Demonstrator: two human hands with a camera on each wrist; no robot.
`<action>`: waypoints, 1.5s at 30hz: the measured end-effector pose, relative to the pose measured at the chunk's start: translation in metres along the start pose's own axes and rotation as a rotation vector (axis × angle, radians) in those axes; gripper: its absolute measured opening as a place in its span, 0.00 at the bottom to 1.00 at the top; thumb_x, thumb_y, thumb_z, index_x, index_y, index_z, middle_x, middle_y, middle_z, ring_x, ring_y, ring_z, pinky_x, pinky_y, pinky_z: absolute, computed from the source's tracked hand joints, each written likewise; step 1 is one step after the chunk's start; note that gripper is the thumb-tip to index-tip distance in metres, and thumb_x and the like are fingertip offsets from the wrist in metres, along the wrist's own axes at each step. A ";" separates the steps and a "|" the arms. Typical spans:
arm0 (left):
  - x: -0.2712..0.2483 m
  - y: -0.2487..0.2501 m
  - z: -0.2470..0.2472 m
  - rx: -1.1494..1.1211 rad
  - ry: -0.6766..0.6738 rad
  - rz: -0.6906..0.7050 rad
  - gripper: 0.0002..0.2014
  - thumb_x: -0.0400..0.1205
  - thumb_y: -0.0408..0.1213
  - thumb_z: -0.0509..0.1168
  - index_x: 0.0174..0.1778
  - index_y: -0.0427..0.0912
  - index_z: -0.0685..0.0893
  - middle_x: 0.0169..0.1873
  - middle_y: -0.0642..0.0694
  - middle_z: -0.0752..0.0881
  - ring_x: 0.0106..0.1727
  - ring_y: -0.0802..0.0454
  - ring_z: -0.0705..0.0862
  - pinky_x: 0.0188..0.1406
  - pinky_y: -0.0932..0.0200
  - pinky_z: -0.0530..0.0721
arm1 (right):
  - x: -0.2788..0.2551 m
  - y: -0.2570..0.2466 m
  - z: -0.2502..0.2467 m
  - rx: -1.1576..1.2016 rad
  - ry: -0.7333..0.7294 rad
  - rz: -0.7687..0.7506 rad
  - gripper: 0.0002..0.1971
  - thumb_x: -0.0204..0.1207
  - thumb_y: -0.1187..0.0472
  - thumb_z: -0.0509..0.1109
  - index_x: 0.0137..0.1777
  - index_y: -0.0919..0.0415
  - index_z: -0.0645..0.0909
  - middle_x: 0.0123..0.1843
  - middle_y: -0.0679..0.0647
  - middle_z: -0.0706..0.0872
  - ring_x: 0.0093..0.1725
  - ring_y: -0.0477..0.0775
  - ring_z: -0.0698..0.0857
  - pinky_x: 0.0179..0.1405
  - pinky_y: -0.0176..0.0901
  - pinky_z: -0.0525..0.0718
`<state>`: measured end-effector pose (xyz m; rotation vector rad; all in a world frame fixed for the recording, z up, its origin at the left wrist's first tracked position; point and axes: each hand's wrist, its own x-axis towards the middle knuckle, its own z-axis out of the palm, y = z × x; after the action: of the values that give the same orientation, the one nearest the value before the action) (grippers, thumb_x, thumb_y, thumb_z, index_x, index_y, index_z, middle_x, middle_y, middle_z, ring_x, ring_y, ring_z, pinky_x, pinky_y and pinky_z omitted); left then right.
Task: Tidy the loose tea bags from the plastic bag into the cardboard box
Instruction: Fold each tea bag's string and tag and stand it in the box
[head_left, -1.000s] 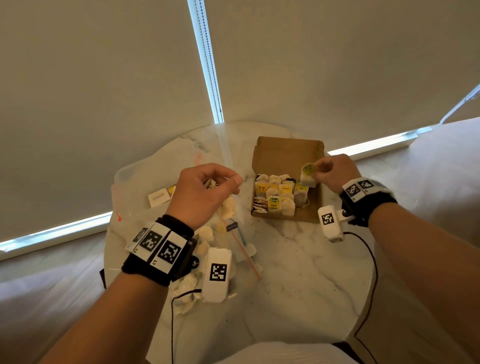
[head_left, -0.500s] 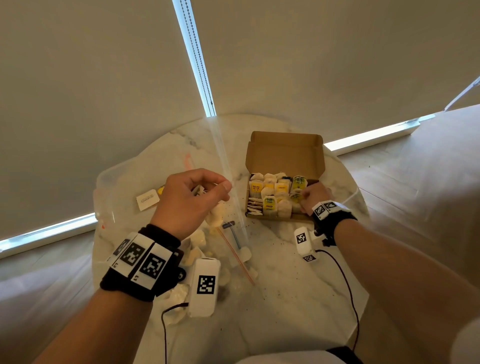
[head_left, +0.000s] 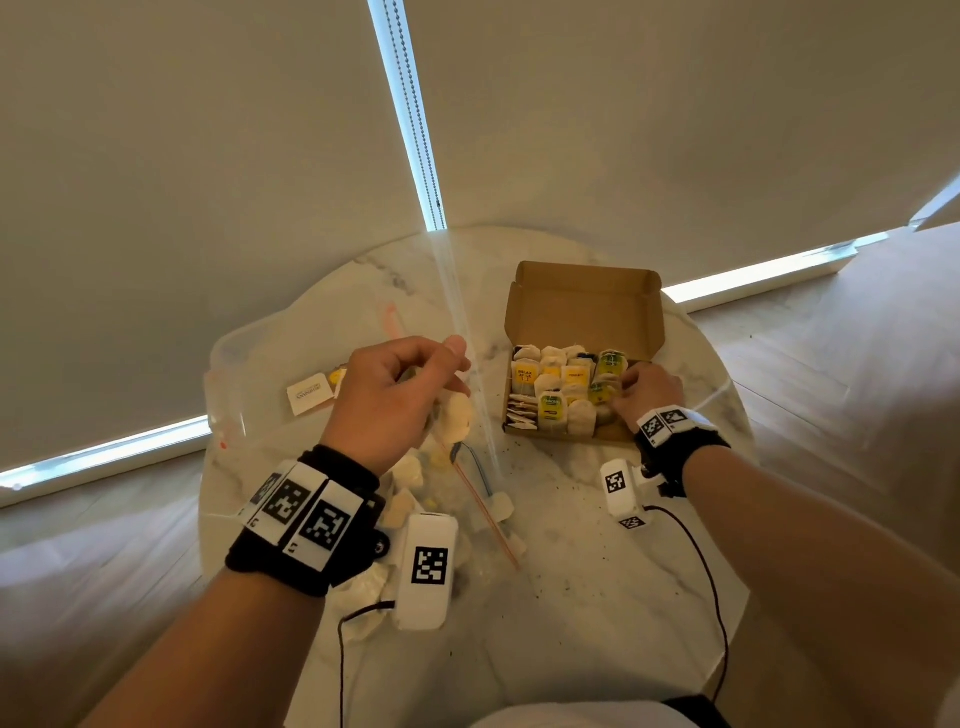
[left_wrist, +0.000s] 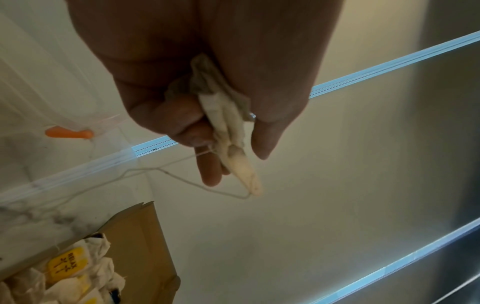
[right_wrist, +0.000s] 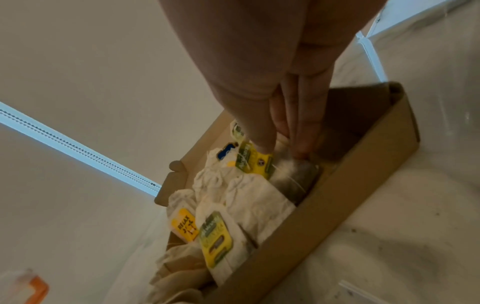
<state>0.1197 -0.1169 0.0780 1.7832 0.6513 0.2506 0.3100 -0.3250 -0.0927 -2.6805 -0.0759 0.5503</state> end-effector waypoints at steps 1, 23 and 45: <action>-0.001 0.000 0.000 -0.005 0.000 -0.021 0.16 0.86 0.48 0.64 0.39 0.43 0.91 0.33 0.46 0.91 0.32 0.61 0.84 0.37 0.65 0.81 | -0.002 -0.001 -0.004 -0.020 0.005 -0.015 0.11 0.76 0.55 0.75 0.54 0.60 0.85 0.53 0.59 0.89 0.44 0.54 0.80 0.44 0.40 0.74; -0.037 -0.008 -0.007 -0.635 -0.178 -0.332 0.17 0.81 0.18 0.63 0.62 0.38 0.82 0.41 0.41 0.87 0.37 0.50 0.87 0.38 0.57 0.89 | -0.162 -0.117 -0.076 0.670 -0.285 -0.598 0.05 0.77 0.66 0.74 0.50 0.67 0.87 0.39 0.61 0.91 0.36 0.61 0.91 0.37 0.52 0.92; -0.038 -0.002 -0.026 -0.179 0.016 0.014 0.02 0.79 0.34 0.74 0.40 0.43 0.89 0.28 0.48 0.86 0.24 0.48 0.72 0.21 0.60 0.73 | -0.157 -0.116 -0.104 0.440 -0.160 -0.807 0.04 0.77 0.60 0.74 0.45 0.61 0.89 0.38 0.51 0.91 0.36 0.48 0.89 0.41 0.47 0.90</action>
<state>0.0754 -0.1162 0.0898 1.6159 0.6086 0.3226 0.2090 -0.2781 0.0989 -1.9436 -0.9147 0.4375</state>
